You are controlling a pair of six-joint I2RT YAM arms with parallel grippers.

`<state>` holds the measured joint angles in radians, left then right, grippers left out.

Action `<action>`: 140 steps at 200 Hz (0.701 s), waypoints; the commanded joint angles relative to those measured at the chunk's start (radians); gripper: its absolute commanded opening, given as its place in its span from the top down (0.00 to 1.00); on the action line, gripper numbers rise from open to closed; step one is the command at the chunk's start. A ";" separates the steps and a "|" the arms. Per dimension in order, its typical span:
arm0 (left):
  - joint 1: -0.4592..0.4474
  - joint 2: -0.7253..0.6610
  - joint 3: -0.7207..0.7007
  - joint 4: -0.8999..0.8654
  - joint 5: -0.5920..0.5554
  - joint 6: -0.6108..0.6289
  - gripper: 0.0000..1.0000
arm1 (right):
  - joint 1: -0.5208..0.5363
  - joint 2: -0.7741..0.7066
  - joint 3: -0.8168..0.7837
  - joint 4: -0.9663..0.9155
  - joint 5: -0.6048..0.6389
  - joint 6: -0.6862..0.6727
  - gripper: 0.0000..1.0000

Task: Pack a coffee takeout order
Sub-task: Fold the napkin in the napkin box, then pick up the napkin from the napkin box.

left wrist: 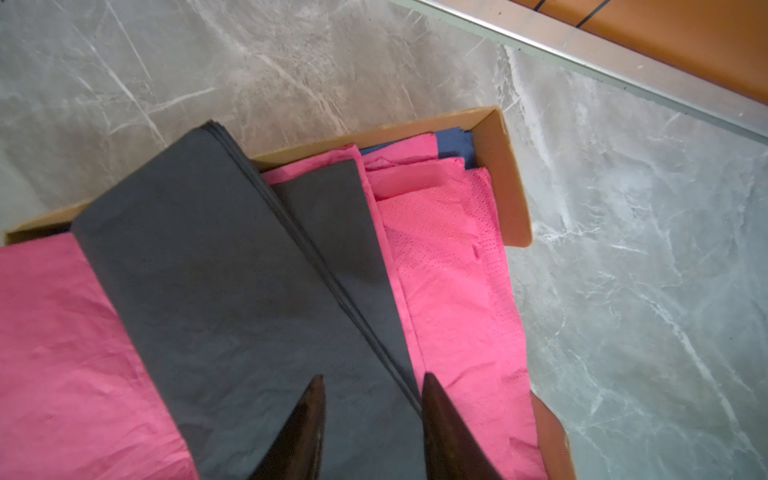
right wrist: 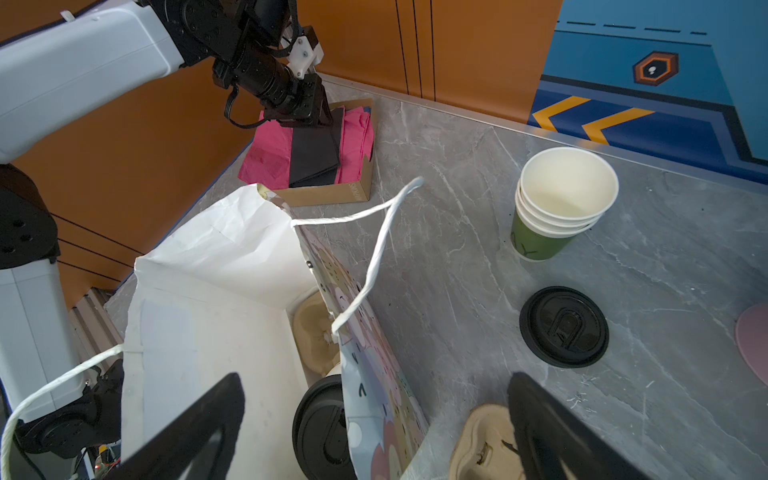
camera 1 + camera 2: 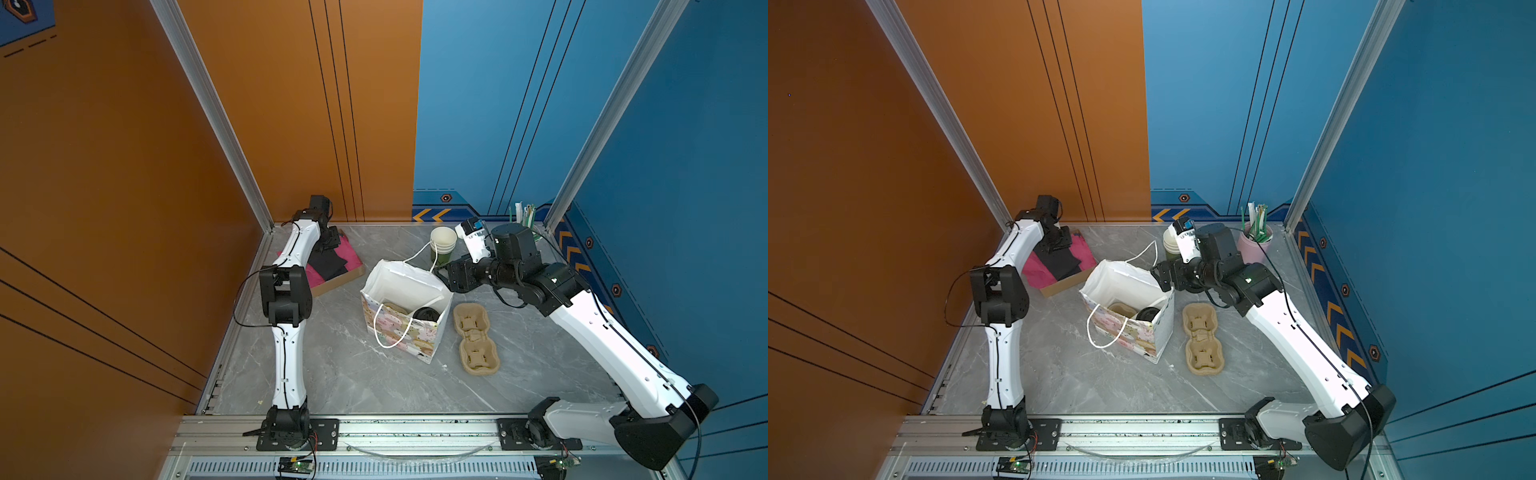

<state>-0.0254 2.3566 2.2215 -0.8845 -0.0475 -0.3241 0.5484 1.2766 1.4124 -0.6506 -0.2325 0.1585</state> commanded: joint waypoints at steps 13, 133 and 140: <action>0.025 -0.159 -0.036 -0.010 0.008 -0.027 0.36 | -0.007 -0.021 -0.009 0.004 -0.001 0.013 0.00; 0.143 -0.242 -0.367 0.184 0.141 -0.275 0.35 | -0.009 -0.048 -0.006 0.006 0.004 0.003 0.00; 0.146 -0.242 -0.376 0.191 0.143 -0.283 0.35 | -0.008 -0.049 -0.008 0.005 0.004 0.003 0.00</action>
<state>0.1112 2.1281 1.8736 -0.7654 0.0566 -0.5365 0.5484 1.2610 1.4120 -0.6502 -0.2321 0.1581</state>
